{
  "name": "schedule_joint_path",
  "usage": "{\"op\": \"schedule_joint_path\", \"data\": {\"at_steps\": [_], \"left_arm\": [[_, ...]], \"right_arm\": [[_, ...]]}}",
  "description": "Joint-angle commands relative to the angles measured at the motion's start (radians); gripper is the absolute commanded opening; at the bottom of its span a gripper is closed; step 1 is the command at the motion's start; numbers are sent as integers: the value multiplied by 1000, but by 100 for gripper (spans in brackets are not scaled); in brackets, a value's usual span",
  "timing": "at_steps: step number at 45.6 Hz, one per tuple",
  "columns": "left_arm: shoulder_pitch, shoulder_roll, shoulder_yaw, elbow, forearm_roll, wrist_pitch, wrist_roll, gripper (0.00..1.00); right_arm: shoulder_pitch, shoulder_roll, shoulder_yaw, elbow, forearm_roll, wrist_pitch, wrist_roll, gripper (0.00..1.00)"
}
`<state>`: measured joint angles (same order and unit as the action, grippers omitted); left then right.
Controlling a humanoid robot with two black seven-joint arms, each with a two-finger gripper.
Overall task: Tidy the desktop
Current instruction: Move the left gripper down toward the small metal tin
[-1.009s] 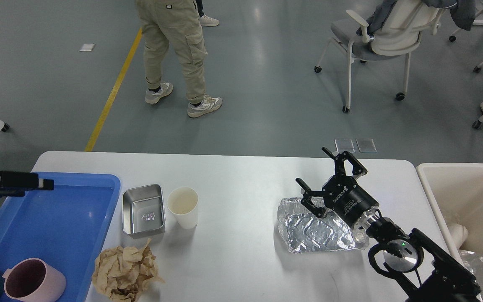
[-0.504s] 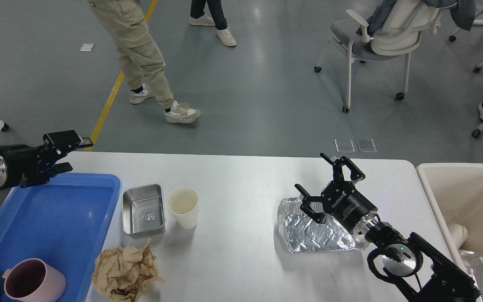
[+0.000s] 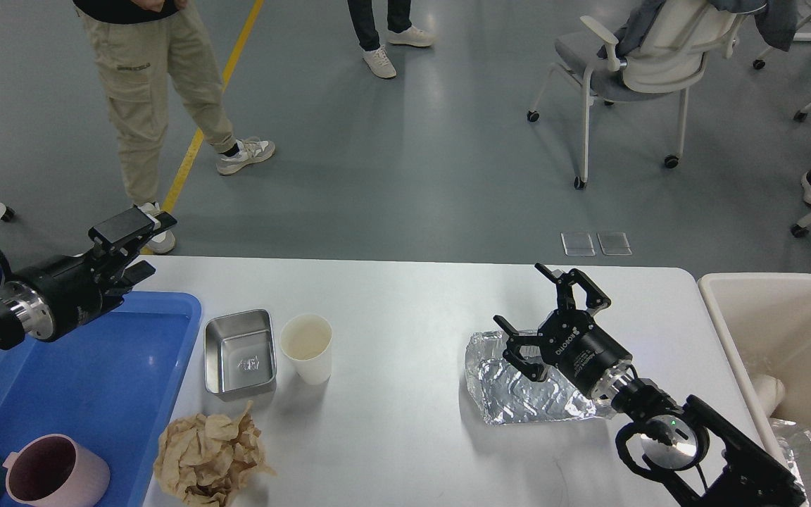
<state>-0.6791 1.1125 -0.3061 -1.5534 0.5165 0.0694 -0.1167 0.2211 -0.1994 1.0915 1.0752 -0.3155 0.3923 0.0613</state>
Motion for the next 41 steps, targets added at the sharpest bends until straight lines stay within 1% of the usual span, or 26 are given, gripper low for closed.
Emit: {"op": "schedule_joint_path", "data": {"at_steps": [1,3,6,9,14,21,27,31,33,41], "left_arm": [[45,85,-7,-57,-47,6,-6,97],[59,115,-10,-79,-76,7,-15,97],[73,153,-11,-102,-114,13,-44,97],[90,188,-10,-123,-151,20,-64,97],[144,227,-10,-142,-182,24,-69,97],[174,277,-4,-143,-213,33,-69,97],[184,325,1,-142,-216,70,-67,97],[185,348,1,-139,-219,66,-57,97],[185,351,1,-136,-228,64,-69,97],[191,349,1,-126,-297,41,-75,97]], "right_arm": [[-2,-2,-13,0,-1,0,2,100],[-2,-2,-15,2,-1,0,0,100],[-2,-2,-15,3,0,-1,0,100],[0,-2,-16,3,1,0,0,100],[0,-2,-19,2,-1,0,0,100],[0,-5,-22,2,-1,-1,0,100],[0,-5,-35,2,1,-9,0,100],[3,-5,-36,2,-1,-10,0,100],[4,-5,-36,2,-1,-10,0,100],[6,-9,-38,2,1,-10,0,100]]}}
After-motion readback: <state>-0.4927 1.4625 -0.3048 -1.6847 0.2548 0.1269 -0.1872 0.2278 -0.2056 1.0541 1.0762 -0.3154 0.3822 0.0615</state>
